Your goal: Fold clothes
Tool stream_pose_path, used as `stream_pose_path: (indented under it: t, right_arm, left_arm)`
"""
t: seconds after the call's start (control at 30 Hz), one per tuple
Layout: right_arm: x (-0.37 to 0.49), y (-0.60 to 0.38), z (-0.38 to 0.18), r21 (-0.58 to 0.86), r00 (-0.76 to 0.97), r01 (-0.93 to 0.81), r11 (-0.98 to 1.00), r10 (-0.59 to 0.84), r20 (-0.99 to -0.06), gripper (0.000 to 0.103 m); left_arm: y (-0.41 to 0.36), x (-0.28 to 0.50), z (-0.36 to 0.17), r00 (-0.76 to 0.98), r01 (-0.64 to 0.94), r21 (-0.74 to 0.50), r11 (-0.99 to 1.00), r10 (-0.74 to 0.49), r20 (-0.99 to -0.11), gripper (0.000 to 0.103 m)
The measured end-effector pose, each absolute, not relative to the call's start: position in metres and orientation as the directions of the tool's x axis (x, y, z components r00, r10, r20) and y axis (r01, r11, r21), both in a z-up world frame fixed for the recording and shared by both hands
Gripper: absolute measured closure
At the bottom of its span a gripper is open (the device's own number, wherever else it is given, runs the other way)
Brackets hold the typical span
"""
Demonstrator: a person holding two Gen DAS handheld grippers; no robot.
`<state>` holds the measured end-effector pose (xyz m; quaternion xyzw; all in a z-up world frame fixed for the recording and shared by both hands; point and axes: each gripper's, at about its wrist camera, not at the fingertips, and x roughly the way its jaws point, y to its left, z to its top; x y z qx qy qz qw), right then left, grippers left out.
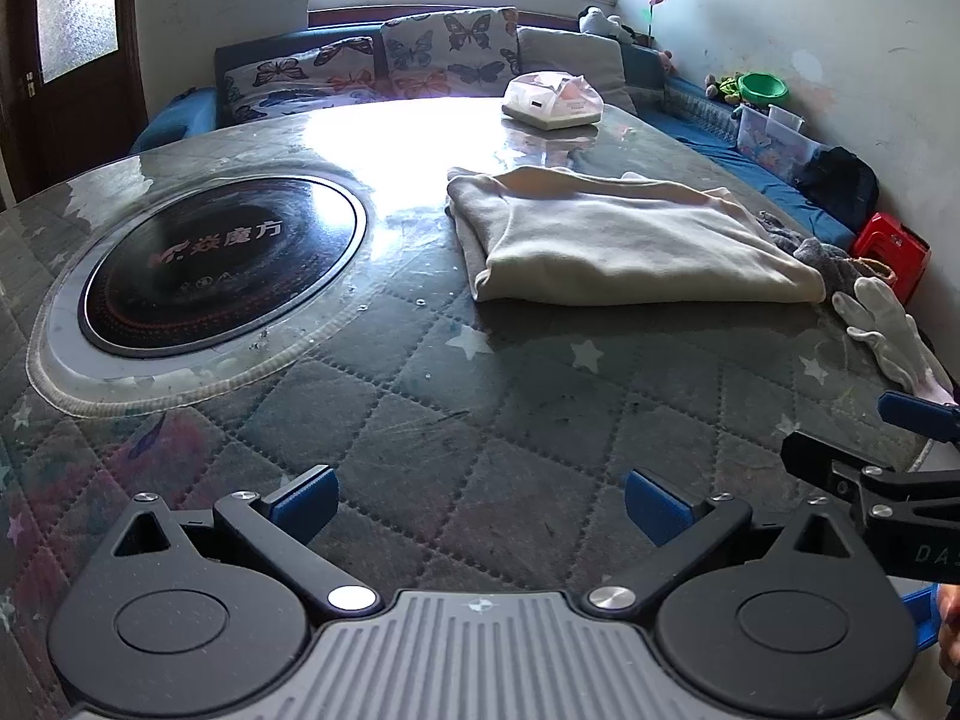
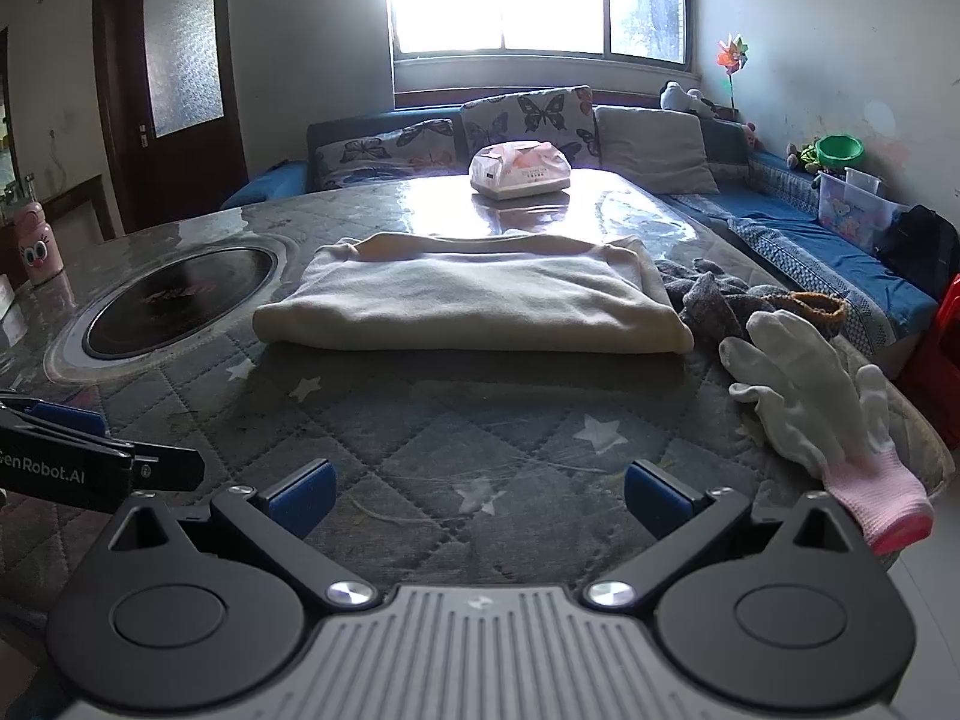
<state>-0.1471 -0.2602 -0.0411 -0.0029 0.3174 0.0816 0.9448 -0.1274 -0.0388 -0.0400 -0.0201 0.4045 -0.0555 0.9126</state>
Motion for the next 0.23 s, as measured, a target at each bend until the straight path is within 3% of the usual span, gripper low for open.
stream_pose_path:
  t: [0.23]
  right_arm:
    - [-0.1511, -0.2581, -0.0396, 0.047, 0.789, -0.162, 0.986, 0.158, -0.594, 0.000]
  left_arm:
    - [-0.0425, -0.1307, -0.0376, 0.677, 0.096, -0.077, 0.992, -0.121, -0.725, 0.000]
